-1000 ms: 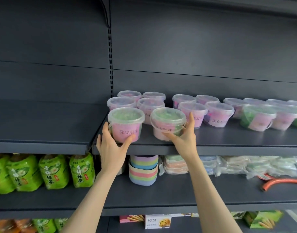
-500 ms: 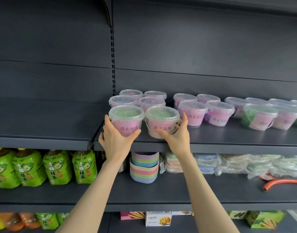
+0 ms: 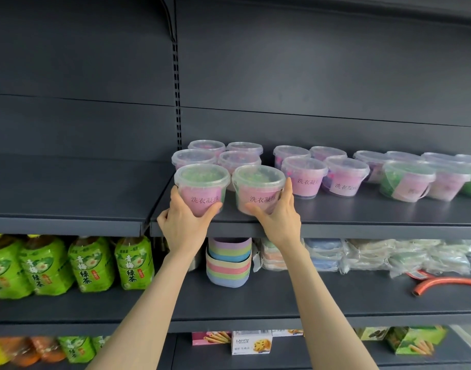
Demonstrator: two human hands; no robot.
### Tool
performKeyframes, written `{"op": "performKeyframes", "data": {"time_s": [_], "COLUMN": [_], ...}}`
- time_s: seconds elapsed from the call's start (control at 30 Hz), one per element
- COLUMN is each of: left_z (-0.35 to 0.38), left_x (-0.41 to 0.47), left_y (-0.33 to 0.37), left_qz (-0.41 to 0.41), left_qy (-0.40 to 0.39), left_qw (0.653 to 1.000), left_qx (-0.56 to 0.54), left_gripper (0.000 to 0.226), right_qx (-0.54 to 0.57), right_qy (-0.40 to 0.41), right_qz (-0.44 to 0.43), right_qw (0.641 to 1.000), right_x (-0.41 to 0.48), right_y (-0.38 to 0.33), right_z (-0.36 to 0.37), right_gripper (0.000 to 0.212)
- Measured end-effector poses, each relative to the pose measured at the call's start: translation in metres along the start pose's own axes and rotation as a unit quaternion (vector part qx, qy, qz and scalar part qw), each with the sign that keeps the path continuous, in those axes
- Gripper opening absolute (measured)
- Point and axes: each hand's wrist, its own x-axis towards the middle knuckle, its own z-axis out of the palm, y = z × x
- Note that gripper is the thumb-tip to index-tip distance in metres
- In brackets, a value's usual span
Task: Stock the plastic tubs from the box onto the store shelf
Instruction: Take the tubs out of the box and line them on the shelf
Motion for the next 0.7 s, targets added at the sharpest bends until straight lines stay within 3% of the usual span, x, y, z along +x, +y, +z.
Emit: {"op": "performKeyframes", "data": {"time_s": [0.23, 0.33, 0.43, 0.53, 0.7], "left_z": [-0.001, -0.009, -0.021, -0.038, -0.058], "left_x": [-0.008, -0.022, -0.039, -0.053, -0.1], "left_y": [-0.002, -0.006, -0.007, 0.006, 0.044], "left_qz": [0.006, 0.037, 0.051, 0.087, 0.197], "left_qy": [-0.032, -0.054, -0.091, -0.104, -0.121], "left_qw": [0.998, 0.991, 0.985, 0.986, 0.973], "left_qx": [0.055, 0.117, 0.138, 0.096, 0.023], "left_gripper": [0.103, 0.084, 0.065, 0.037, 0.017], "right_qx": [-0.039, -0.064, -0.057, -0.044, -0.034], "right_qy": [0.009, 0.021, 0.02, 0.028, 0.014], "right_qz": [-0.021, -0.047, -0.076, -0.097, -0.108], "right_qw": [0.999, 0.997, 0.995, 0.994, 0.994], "right_x": [-0.012, -0.02, -0.035, -0.049, -0.088], "right_y": [-0.001, 0.003, 0.012, 0.017, 0.048], "right_z": [0.0, 0.003, -0.001, -0.017, -0.06], "right_gripper": [0.105, 0.092, 0.062, 0.032, 0.018]}}
